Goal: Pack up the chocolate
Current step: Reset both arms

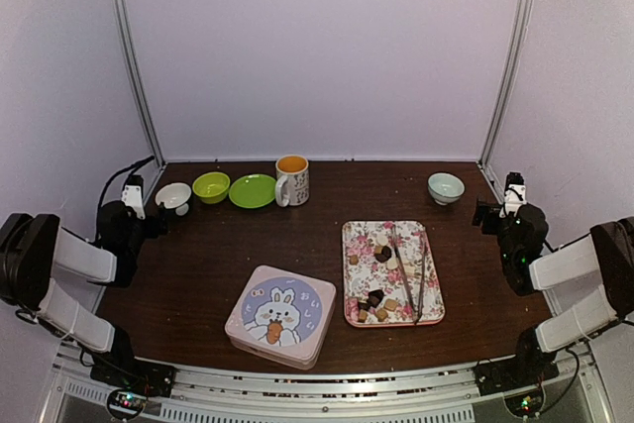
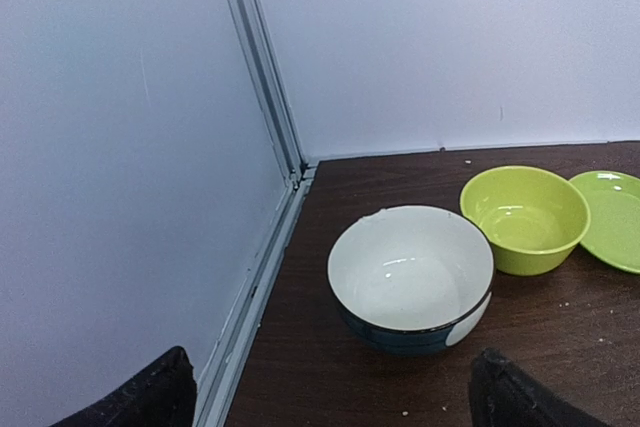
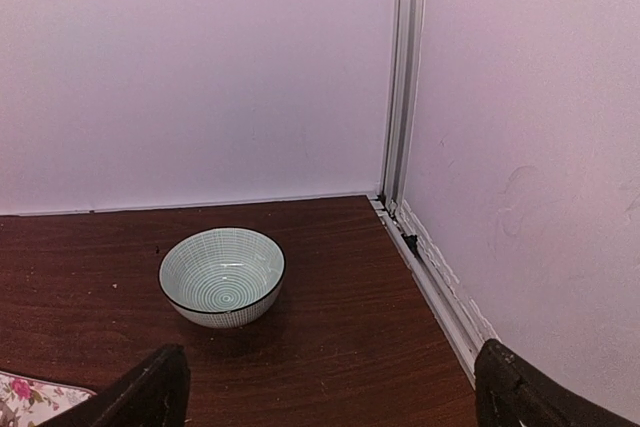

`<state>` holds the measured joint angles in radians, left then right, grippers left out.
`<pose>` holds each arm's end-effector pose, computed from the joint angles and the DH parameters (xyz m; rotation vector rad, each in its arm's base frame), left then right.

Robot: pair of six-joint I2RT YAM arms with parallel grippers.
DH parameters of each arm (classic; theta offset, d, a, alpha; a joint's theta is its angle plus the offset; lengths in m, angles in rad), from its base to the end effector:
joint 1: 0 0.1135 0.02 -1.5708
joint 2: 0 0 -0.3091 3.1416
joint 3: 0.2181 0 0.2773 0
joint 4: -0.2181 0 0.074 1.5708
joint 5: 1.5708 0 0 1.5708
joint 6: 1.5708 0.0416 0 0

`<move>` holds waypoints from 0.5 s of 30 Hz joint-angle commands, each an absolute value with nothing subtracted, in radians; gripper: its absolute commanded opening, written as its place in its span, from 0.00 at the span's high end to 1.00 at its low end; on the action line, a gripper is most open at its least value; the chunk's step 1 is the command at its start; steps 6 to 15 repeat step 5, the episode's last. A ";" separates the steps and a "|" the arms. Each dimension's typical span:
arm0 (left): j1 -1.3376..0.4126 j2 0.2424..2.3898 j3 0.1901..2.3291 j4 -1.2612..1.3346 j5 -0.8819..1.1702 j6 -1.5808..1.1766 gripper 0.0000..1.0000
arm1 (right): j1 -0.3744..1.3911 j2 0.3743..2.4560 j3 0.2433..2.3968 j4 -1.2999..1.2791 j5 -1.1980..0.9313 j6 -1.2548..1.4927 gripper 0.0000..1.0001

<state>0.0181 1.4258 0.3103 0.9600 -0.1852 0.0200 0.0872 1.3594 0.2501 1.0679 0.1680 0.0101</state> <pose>0.2616 0.0124 0.1848 -0.1351 1.7219 0.1879 0.2440 0.0143 0.1953 0.0678 1.6105 -0.0602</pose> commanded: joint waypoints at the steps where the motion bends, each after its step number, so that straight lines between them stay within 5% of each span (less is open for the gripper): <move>1: 0.026 1.425 0.326 1.022 -0.197 0.009 0.02 | 0.081 1.359 0.250 1.089 0.174 0.017 0.00; 15: 0.025 1.425 0.326 1.022 -0.198 0.010 0.02 | 0.081 1.359 0.252 1.086 0.171 0.018 0.00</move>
